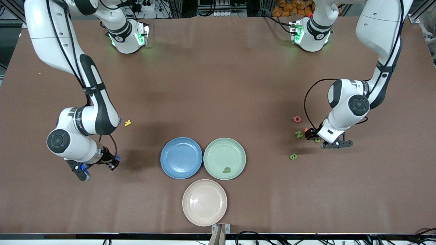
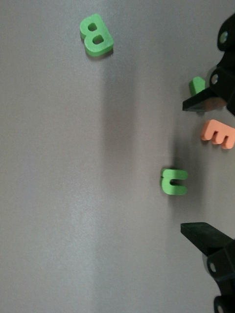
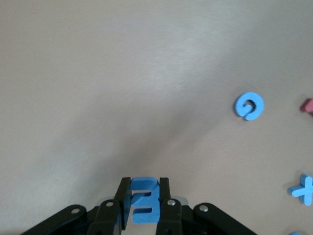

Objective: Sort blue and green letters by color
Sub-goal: 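Grasp the green n with the left gripper while the right gripper carries the m, then lower the blue m onto the blue plate and open the right gripper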

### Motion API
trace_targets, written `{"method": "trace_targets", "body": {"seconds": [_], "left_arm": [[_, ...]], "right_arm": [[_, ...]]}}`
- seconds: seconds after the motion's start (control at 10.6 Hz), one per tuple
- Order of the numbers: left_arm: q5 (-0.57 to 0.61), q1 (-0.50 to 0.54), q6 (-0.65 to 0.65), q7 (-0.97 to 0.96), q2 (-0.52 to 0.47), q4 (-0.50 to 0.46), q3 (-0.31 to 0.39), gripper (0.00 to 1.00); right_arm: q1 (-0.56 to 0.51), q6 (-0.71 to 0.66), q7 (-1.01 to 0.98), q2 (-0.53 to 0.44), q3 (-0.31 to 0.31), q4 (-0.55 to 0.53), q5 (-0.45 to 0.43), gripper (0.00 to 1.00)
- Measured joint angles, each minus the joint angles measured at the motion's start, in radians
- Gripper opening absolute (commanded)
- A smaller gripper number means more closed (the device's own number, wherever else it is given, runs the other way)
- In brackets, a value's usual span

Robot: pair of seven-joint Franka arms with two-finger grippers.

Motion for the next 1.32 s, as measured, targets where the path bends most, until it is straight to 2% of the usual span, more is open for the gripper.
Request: {"method": "trace_targets", "body": {"seconds": [0.28,0.94,1.13,1.22,1.32], "left_arm": [[0.0,0.005,0.0,0.013,0.042,0.046,0.0,1.0],[0.0,0.05,0.0,0.064,0.081,0.064,-0.001,1.0],[0.0,0.05,0.0,0.064,0.082,0.062,-0.005,1.0],[0.0,0.05,0.0,0.064,0.082,0.061,-0.006,1.0],[0.0,0.049,0.0,0.064,0.082,0.06,-0.006,1.0]], "right_arm": [[0.047,-0.024,-0.14,0.0,0.022,0.051,0.0,0.09],[0.283,-0.027,-0.2,0.008,0.044,0.104,0.0,0.12],[0.317,0.013,-0.2,0.029,0.044,0.114,0.0,0.27],[0.327,0.049,-0.201,0.045,0.044,0.115,0.0,0.52],[0.334,0.079,-0.202,0.062,0.044,0.115,0.0,0.83]]}}
